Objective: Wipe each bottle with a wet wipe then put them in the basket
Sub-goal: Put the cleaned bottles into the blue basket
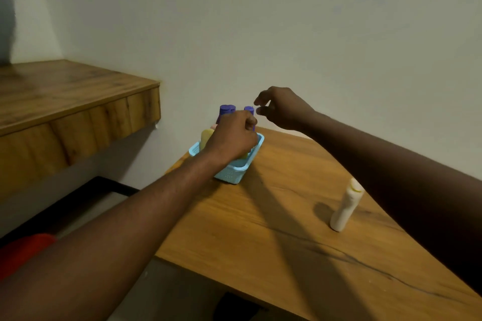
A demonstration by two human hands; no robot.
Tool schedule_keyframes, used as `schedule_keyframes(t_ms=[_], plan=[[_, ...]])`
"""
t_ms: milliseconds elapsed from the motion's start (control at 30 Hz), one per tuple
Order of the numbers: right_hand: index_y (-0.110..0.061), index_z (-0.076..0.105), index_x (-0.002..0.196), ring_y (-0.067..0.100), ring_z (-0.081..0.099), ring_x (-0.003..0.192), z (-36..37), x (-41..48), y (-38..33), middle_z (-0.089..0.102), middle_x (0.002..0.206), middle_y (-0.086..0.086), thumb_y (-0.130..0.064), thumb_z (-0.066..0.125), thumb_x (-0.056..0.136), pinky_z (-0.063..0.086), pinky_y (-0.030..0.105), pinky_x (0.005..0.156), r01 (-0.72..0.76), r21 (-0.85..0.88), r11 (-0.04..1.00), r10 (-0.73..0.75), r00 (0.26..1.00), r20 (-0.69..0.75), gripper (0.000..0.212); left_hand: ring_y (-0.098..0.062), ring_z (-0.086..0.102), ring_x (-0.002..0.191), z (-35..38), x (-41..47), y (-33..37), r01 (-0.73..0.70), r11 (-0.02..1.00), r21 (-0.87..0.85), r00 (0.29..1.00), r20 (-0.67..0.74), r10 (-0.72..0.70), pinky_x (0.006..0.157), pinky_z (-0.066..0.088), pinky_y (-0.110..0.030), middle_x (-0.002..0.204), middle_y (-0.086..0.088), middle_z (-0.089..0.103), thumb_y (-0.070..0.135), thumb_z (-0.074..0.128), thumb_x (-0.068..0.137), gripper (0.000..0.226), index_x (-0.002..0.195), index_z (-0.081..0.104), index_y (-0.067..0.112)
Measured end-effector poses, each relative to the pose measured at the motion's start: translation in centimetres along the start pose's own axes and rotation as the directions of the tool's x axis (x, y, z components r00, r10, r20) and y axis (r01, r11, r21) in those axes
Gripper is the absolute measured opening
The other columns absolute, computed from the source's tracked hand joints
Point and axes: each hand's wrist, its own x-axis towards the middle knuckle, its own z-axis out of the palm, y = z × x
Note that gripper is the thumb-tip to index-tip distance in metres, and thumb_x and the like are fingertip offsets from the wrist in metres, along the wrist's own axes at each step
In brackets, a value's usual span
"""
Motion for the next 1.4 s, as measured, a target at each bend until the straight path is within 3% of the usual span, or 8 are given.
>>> schedule_keyframes(t_ms=[100, 200, 267, 533, 733, 1033, 1200, 1400], plan=[[-0.011, 0.071, 0.122, 0.018, 0.064, 0.105, -2.4, -3.7, 0.5, 0.069, 0.126, 0.007, -0.007, 0.062, 0.098, 0.046, 0.025, 0.083, -0.017, -0.011, 1.000, 0.017, 0.999, 0.043, 0.026, 0.000, 0.056, 0.087, 0.8, -2.8, 1.8, 0.001, 0.997, -0.075, 1.000, 0.028, 0.001, 0.068, 0.034, -0.004, 0.108, 0.008, 0.064, 0.011, 0.065, 0.091, 0.028, 0.119, 0.067, 0.016], [-0.011, 0.072, 0.120, 0.012, 0.061, 0.098, -3.8, -8.5, 1.2, 0.069, 0.126, 0.006, 0.007, 0.056, 0.093, 0.047, 0.024, 0.084, -0.054, -0.045, 0.998, 0.060, 0.987, 0.149, 0.036, -0.006, 0.060, 0.100, 2.7, -5.8, 3.4, 0.004, 0.991, -0.136, 0.996, 0.084, 0.008, 0.077, 0.043, -0.011, 0.118, 0.004, 0.067, 0.014, 0.067, 0.092, 0.033, 0.125, 0.064, 0.017], [-0.014, 0.071, 0.122, 0.015, 0.063, 0.107, -4.3, -11.8, 1.8, 0.068, 0.131, 0.005, 0.009, 0.054, 0.091, 0.049, 0.024, 0.088, -0.092, -0.056, 0.994, 0.102, 0.971, 0.218, 0.042, -0.007, 0.061, 0.105, 4.1, -7.8, 4.7, -0.007, 0.989, -0.146, 0.991, 0.132, 0.027, 0.084, 0.048, -0.016, 0.121, 0.002, 0.067, 0.016, 0.067, 0.092, 0.035, 0.127, 0.063, 0.018], [-0.020, 0.066, 0.132, 0.022, 0.050, 0.136, -6.5, -19.7, 4.1, 0.057, 0.147, 0.001, -0.005, 0.062, 0.089, 0.042, 0.039, 0.113, -0.188, -0.091, 0.978, 0.207, 0.921, 0.330, 0.045, -0.009, 0.053, 0.121, 9.8, -12.7, 9.2, -0.031, 0.993, -0.114, 0.976, 0.212, 0.055, 0.090, 0.047, -0.021, 0.138, 0.005, 0.053, 0.019, 0.068, 0.091, 0.050, 0.138, 0.054, 0.026], [-0.019, 0.065, 0.135, 0.024, 0.054, 0.133, -6.0, -21.3, 5.9, 0.058, 0.144, 0.003, -0.006, 0.068, 0.093, 0.046, 0.036, 0.108, -0.144, -0.177, 0.974, 0.198, 0.919, 0.342, 0.044, -0.019, 0.054, 0.125, 12.0, -13.6, 10.6, 0.038, 0.994, -0.106, 0.970, 0.244, -0.011, 0.096, 0.054, -0.031, 0.141, 0.000, 0.050, 0.016, 0.070, 0.090, 0.055, 0.141, 0.050, 0.024], [-0.021, 0.061, 0.138, 0.020, 0.056, 0.125, -5.5, -19.7, 5.4, 0.059, 0.139, 0.002, -0.018, 0.064, 0.099, 0.049, 0.031, 0.101, -0.061, -0.264, 0.963, 0.160, 0.914, 0.373, 0.039, -0.013, 0.050, 0.123, 10.3, -13.2, 7.8, 0.022, 0.996, -0.090, 0.971, 0.240, 0.000, 0.097, 0.053, -0.036, 0.140, 0.005, 0.049, 0.022, 0.067, 0.091, 0.051, 0.138, 0.050, 0.030], [-0.023, 0.058, 0.135, 0.020, 0.057, 0.115, -5.7, -17.4, 4.0, 0.059, 0.131, 0.005, -0.029, 0.062, 0.100, 0.051, 0.034, 0.096, -0.062, -0.270, 0.961, 0.148, 0.939, 0.311, 0.035, -0.011, 0.057, 0.114, 7.5, -11.6, 5.7, -0.057, 0.991, -0.119, 0.986, 0.152, 0.075, 0.083, 0.049, -0.019, 0.127, 0.003, 0.058, 0.020, 0.068, 0.091, 0.041, 0.130, 0.057, 0.024], [-0.018, 0.060, 0.135, 0.022, 0.061, 0.107, -6.0, -11.4, 0.5, 0.062, 0.128, 0.008, -0.030, 0.060, 0.102, 0.051, 0.032, 0.087, -0.024, -0.126, 0.992, 0.045, 0.984, 0.171, 0.035, -0.005, 0.060, 0.101, 2.4, -7.7, 3.3, -0.070, 0.990, -0.120, 0.998, -0.001, 0.070, 0.071, 0.038, -0.005, 0.116, 0.006, 0.064, 0.016, 0.067, 0.092, 0.032, 0.124, 0.062, 0.019]])
